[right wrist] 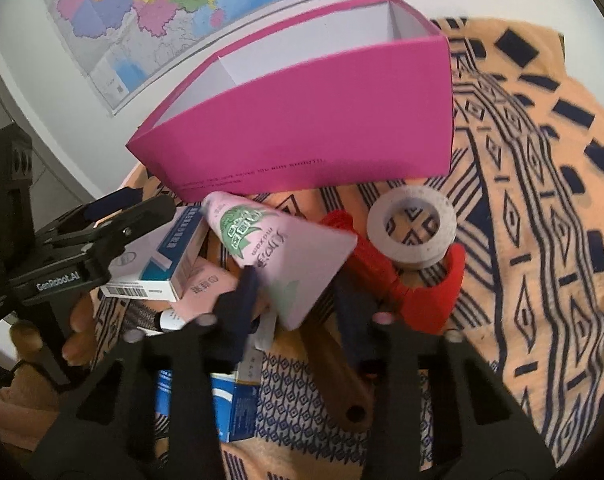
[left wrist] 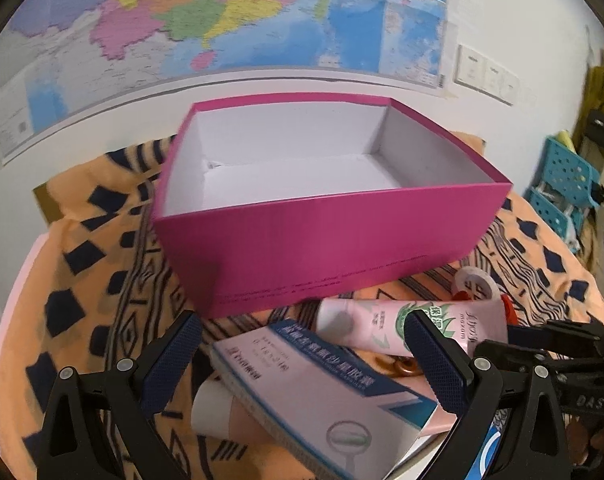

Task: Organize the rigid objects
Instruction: 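Move the right gripper down to the pink-and-white aloe cream tube, then close the right gripper on the aloe cream tube and lift it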

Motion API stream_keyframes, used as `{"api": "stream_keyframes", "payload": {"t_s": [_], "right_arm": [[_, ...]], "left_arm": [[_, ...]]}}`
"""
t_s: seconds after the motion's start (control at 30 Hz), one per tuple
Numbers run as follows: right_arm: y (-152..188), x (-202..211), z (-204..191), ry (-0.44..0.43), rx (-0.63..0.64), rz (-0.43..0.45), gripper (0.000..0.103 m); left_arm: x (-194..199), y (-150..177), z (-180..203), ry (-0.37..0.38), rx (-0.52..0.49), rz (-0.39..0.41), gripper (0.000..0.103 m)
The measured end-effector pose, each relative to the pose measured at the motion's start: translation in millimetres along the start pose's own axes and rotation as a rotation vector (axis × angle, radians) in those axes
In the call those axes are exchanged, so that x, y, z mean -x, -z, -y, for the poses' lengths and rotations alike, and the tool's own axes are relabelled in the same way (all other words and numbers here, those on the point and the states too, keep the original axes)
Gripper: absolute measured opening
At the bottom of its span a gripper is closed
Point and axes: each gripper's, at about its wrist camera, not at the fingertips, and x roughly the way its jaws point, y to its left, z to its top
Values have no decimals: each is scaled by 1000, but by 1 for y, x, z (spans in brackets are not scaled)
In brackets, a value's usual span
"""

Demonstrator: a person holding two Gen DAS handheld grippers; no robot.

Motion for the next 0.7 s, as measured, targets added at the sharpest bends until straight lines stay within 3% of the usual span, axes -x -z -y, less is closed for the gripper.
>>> {"api": "stream_keyframes", "payload": {"t_s": [0.1, 0.2, 0.47, 0.7], "right_arm": [[1, 3, 5, -24, -18, 20, 23], [-1, 8, 7, -6, -5, 34, 20], [-4, 13, 15, -2, 8, 34, 20], [-10, 12, 13, 12, 29, 26, 20]], "left_arm": [[-5, -2, 0, 25, -13, -9, 103], [-9, -4, 1, 58, -16, -20, 101], [-24, -11, 6, 187, -54, -71, 84], [-49, -18, 14, 285, -74, -171, 83]]}}
